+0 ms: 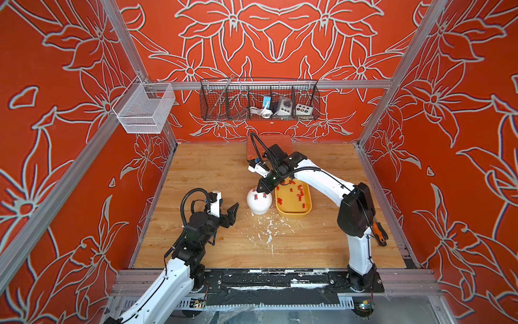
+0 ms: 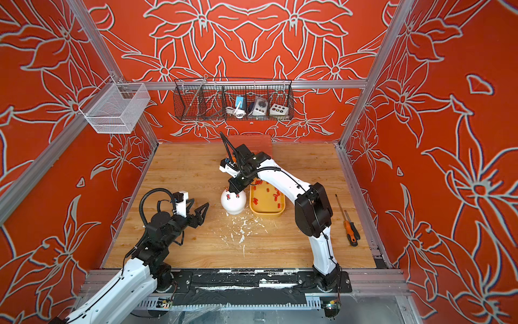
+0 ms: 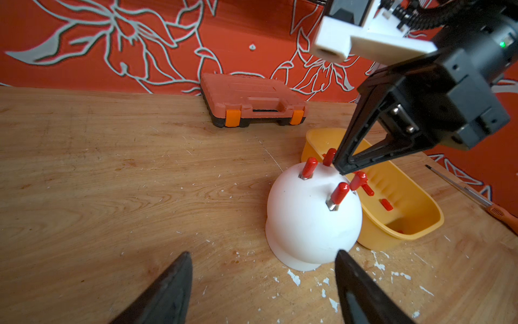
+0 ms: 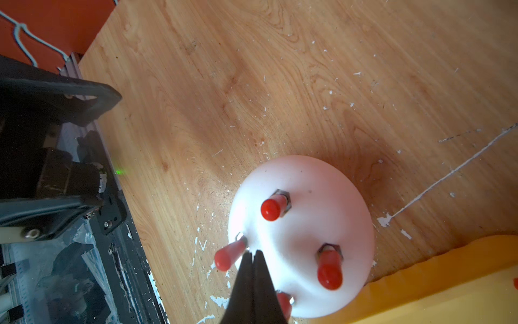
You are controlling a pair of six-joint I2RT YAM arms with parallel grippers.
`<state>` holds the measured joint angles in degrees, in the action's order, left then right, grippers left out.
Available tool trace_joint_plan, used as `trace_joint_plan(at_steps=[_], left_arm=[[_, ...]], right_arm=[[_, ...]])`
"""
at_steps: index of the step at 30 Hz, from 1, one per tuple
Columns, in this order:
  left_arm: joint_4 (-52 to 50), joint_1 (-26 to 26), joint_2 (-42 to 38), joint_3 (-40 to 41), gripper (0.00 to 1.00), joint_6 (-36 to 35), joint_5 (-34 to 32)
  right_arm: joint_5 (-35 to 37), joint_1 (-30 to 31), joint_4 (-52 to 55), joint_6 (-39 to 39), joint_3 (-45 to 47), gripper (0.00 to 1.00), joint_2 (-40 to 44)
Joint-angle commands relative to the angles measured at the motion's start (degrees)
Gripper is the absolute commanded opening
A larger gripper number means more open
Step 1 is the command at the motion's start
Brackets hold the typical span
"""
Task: Cover the protruding screws with screw protection sleeves
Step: Attach the screw protection sleeve to the screw.
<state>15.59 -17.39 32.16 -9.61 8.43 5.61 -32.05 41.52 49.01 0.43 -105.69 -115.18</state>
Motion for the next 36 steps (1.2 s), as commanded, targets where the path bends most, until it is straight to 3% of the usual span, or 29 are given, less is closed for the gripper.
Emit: trace_joint_plan(at_steps=[1, 15, 24, 31, 36], left_arm=[[1.8, 0.2, -0.1, 0.6, 0.78, 0.6, -0.6], [1.9, 0.2, -0.1, 0.6, 0.78, 0.6, -0.8], [2.7, 0.2, 0.7, 0.9, 0.79, 1.0, -1.0], [3.2, 0.2, 1.1, 1.2, 0.79, 1.3, -1.4], [3.4, 0.2, 1.4, 1.3, 0.79, 1.4, -1.5]], right_arm=[[-3.2, 0.2, 0.3, -1.0, -0.9, 0.00, 1.9], [-5.2, 0.6, -2.3, -2.3, 3.4, 0.00, 0.2], [-4.1, 0.6, -4.8, -3.5, 3.2, 0.00, 3.7], [-11.6, 0.8, -9.5, -6.3, 6.5, 0.00, 6.0], [-11.0, 1.1, -8.8, -5.7, 8.7, 0.00, 5.2]])
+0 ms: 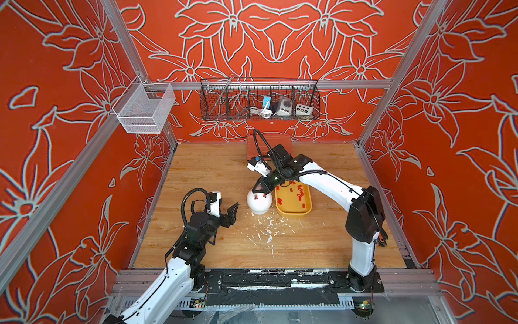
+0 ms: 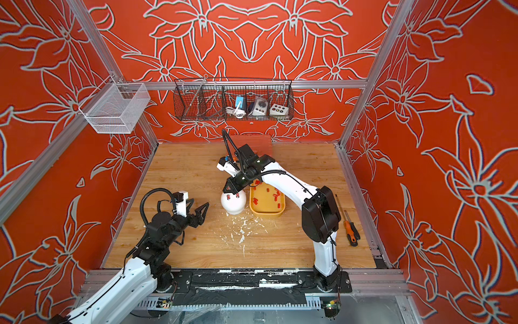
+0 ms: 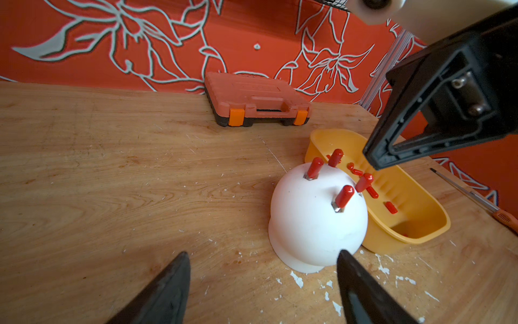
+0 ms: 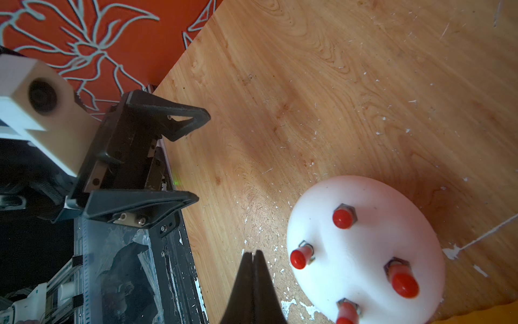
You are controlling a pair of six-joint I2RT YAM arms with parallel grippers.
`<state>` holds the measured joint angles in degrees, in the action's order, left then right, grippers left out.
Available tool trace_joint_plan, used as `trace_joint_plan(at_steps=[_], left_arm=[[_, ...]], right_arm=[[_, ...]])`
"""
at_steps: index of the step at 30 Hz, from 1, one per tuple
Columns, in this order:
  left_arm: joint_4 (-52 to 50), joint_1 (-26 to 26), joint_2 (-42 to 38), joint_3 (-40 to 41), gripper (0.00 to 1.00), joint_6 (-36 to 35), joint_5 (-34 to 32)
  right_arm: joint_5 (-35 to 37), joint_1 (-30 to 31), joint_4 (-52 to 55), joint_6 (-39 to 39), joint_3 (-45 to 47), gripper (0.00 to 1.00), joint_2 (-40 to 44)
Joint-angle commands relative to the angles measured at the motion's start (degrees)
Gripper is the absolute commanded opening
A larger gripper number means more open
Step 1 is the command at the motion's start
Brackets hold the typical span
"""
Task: Cover the protruding screws with screw protection sleeves
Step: Attach the screw protection sleeve to the screw.
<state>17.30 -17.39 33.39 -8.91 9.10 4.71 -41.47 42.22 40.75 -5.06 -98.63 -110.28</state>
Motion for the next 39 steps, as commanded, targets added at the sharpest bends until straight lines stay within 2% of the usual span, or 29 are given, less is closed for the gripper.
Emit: trace_joint_plan(at_steps=[1, 15, 23, 34, 39], left_arm=[[1.9, 0.2, 0.3, 0.6, 0.80, 0.7, -0.6], [1.5, 0.2, -0.2, 0.5, 0.80, 0.8, -0.8], [0.5, 0.2, -1.6, 0.5, 0.80, 0.7, -1.2], [0.4, 0.2, -1.7, 0.6, 0.82, 0.9, -1.5], [0.6, 0.2, -1.5, 0.6, 0.83, 1.0, -1.7]], right_arm=[[-1.4, 0.4, -0.6, -0.1, 2.1, 0.00, -0.1], [3.8, -0.3, 0.5, 0.9, 1.4, 0.00, -5.6], [3.7, 0.0, 0.9, 0.6, 1.1, 0.00, -3.4], [1.1, -0.1, 2.0, -0.6, -4.4, 0.00, -1.4], [2.8, -0.1, 2.5, -0.2, -5.2, 0.00, -2.5]])
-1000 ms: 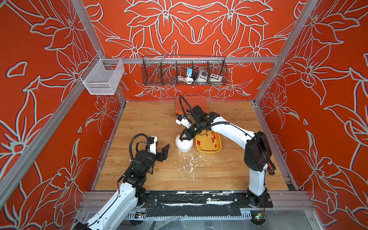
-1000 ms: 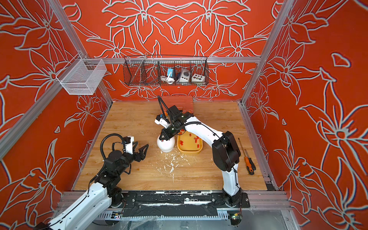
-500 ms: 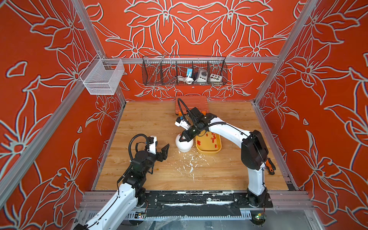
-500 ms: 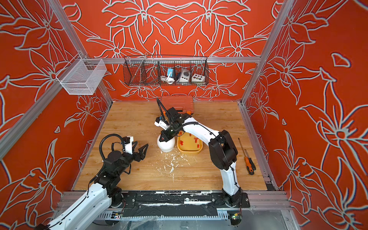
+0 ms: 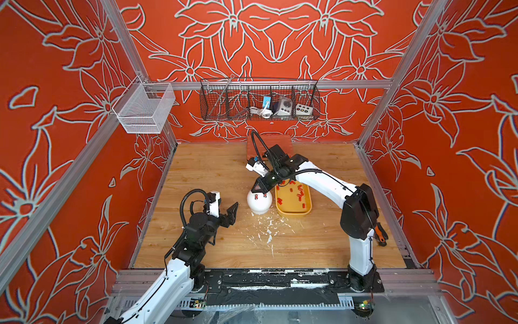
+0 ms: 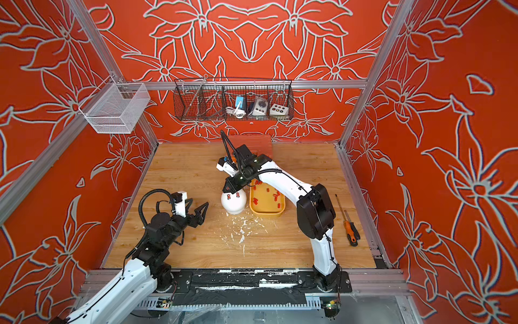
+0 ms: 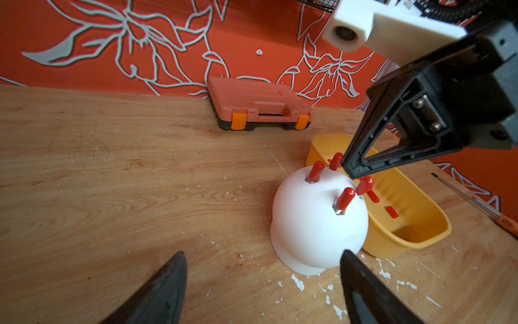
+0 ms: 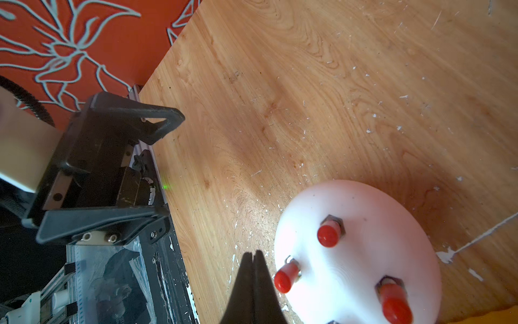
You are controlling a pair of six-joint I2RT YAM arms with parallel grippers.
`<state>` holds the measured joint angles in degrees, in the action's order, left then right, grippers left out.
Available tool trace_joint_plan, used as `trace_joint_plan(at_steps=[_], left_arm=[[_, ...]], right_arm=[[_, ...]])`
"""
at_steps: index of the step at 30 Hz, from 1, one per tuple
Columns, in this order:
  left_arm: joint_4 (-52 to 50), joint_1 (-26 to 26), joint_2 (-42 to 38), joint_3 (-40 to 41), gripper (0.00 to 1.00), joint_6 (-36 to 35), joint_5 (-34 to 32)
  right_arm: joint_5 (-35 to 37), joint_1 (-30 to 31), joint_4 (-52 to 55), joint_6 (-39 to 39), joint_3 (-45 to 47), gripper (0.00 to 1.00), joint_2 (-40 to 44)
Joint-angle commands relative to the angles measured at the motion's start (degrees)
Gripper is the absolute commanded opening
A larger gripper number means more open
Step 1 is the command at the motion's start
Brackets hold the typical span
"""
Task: Cover the protruding screws with screw protection sleeves
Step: Attach the screw protection sleeve to the screw.
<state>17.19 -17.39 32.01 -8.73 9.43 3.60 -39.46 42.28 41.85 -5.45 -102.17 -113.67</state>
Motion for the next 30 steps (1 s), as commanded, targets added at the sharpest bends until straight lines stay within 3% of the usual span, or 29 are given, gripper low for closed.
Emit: trace_joint_plan(at_steps=[1, 16, 25, 29, 30], left_arm=[[0.7, 0.2, -0.1, 0.4, 0.83, 0.7, -0.6], [0.7, 0.2, 0.0, 0.4, 0.84, 0.8, -0.7], [1.0, 0.2, 0.4, 0.3, 0.84, 0.9, -1.1], [-0.1, 0.2, -0.5, -0.4, 0.84, 0.4, -2.1], [-0.7, 0.2, -1.1, -0.8, 0.86, 0.0, -3.1]], right_arm=[[1.1, -0.2, 2.1, 0.6, -1.7, 0.00, 0.4], [1.4, -0.3, -0.5, 1.1, 3.0, 0.00, -4.2], [1.7, -0.4, -1.2, 0.8, 2.3, 0.00, -1.9], [0.8, -0.5, -1.6, 0.7, 0.9, 0.31, 0.9], [0.4, -0.5, -2.7, 0.8, 1.2, 0.45, 2.3]])
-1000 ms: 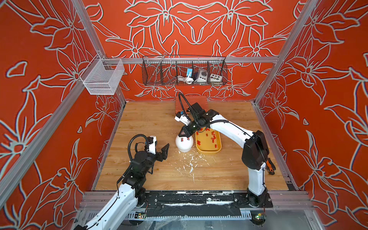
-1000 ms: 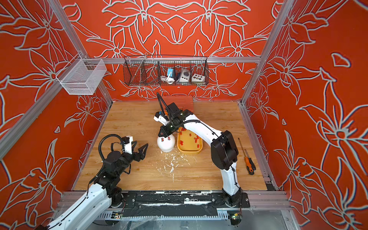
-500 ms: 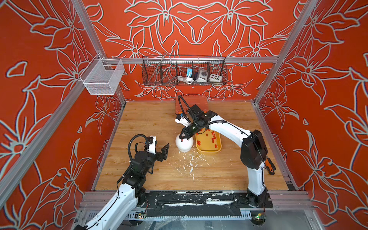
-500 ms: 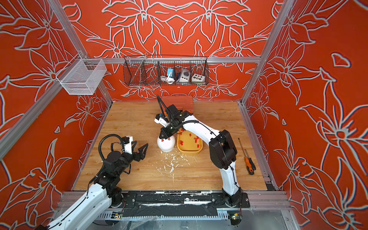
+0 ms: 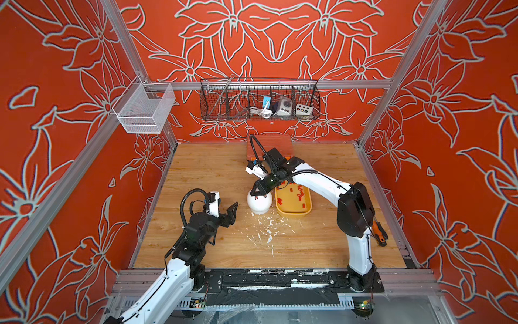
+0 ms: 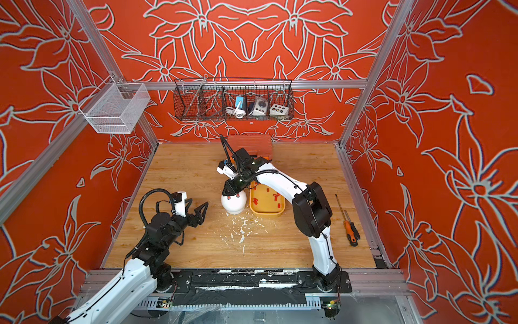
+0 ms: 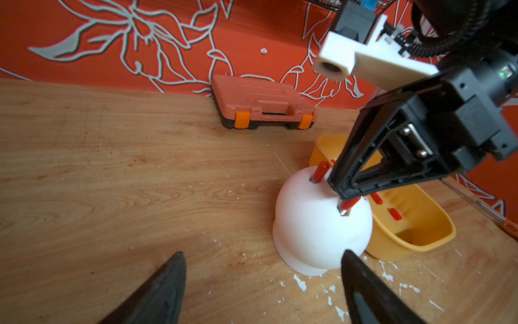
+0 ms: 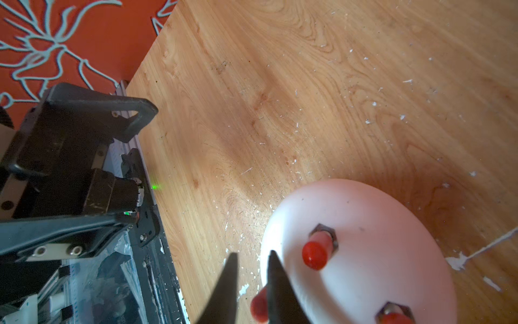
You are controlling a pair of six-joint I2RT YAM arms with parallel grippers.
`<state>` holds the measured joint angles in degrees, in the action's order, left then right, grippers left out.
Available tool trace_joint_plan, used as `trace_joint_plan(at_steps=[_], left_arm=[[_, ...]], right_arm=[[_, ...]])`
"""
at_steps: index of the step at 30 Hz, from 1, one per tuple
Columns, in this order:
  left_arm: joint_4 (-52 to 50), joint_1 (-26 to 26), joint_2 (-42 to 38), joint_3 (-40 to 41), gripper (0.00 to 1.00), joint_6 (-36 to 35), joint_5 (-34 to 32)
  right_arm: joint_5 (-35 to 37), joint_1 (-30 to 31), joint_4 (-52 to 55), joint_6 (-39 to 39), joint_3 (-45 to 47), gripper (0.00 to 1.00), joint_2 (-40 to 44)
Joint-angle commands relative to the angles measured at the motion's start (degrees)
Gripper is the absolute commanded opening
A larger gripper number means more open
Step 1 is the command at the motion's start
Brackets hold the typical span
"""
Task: Cover the protruding screws with screw protection sleeves
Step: Attach the screw protection sleeve to the screw, then reset both arms
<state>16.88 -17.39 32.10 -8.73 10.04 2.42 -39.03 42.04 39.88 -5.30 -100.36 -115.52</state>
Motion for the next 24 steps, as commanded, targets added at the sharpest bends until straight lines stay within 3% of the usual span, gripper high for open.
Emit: trace_joint_plan(at_steps=[1, 6, 11, 16, 19, 22, 24], left_arm=[[-1.2, 0.2, -1.8, -1.3, 0.87, -0.8, -3.4], [0.9, 0.2, -4.1, -1.7, 0.94, 1.6, -12.9], [9.8, 0.2, -0.3, -1.9, 1.00, -1.5, -18.1], [13.6, 0.3, 12.2, -7.7, 1.00, -6.9, -20.5], [17.6, 0.3, 18.5, -9.1, 1.00, -10.4, -21.9], [19.6, 0.3, 23.1, -10.2, 1.00, -14.3, -23.6], [19.2, 0.4, 26.7, -10.8, 1.00, -17.3, -24.6]], right_arm=[[-0.3, -0.4, -2.1, 0.7, -0.2, 0.54, 5.9], [3.1, -2.2, -19.6, -1.9, 11.2, 0.77, 18.1], [26.4, -2.7, -42.5, 1.6, 33.6, 0.98, 34.0], [51.6, -5.7, -59.5, 5.8, 52.8, 0.99, 45.0], [62.0, -7.5, -70.3, 10.2, 63.8, 0.99, 49.6], [71.7, -9.4, -71.2, 9.5, 68.7, 0.99, 52.2], [74.0, -10.3, -73.1, 8.9, 73.4, 0.99, 54.7]])
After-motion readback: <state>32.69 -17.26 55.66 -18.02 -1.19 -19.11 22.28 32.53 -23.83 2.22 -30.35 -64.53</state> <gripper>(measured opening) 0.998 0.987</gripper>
